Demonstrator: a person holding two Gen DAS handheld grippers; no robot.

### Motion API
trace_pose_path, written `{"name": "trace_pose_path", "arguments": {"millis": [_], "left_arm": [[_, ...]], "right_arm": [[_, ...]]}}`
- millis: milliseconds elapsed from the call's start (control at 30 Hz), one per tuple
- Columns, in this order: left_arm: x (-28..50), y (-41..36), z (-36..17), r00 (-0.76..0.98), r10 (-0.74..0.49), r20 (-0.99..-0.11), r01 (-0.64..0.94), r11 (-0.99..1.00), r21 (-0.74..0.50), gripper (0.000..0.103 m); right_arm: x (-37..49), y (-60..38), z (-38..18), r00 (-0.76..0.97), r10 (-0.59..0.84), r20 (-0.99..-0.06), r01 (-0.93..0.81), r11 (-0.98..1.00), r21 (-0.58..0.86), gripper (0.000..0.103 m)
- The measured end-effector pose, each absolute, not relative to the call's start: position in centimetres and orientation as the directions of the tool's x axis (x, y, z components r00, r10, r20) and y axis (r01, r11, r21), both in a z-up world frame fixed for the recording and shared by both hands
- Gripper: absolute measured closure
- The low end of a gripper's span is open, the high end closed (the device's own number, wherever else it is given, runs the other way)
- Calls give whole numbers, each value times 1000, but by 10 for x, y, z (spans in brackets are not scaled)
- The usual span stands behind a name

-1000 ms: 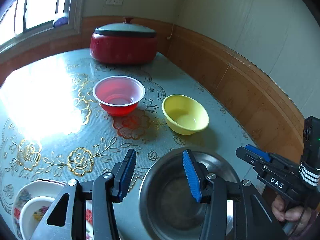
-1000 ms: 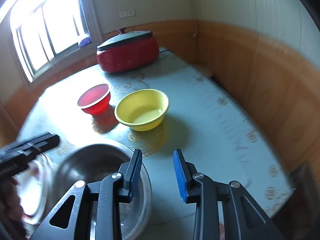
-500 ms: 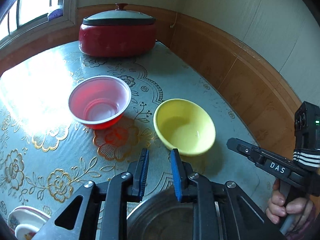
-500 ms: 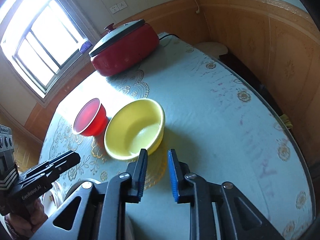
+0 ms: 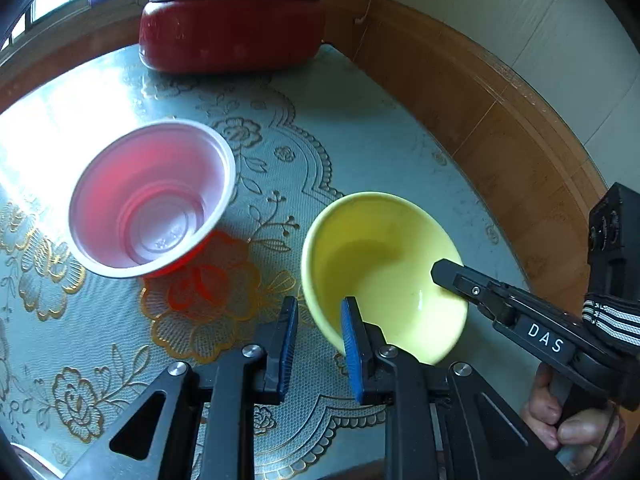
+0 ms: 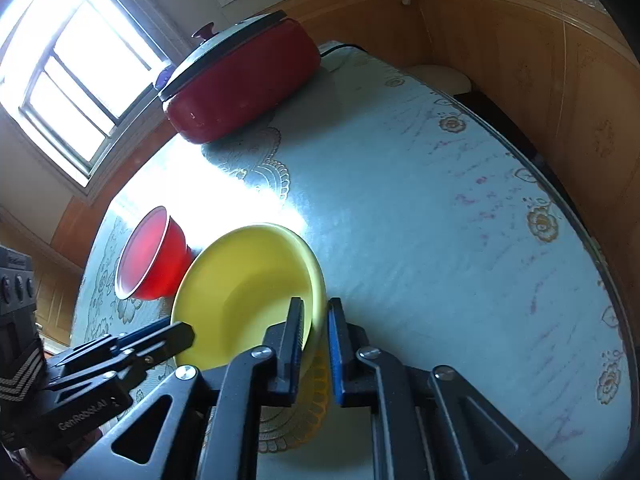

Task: Organize plates and bowls
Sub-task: 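Carry the yellow bowl into the steel bowl and open the left gripper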

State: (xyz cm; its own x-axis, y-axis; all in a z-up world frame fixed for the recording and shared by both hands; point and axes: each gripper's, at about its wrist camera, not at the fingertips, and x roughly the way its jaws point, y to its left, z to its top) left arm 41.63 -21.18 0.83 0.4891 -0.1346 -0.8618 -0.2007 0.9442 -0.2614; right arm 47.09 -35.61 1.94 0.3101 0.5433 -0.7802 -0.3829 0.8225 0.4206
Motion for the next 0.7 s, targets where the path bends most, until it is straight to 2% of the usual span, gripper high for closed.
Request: {"name": "trace_pose_path", "arguments": {"millis": [367,700], "left_arm": [[404,-226,21,535,-69,-842,-170,968,-187,89],[387,-237,36,579,-70,-813,-133,975,-179,89]], "right_arm": [[466,-364,18,304,560,-771,-374,814,444,94],[455,-375,24,323,559,-764,-357,819,449,94]]}}
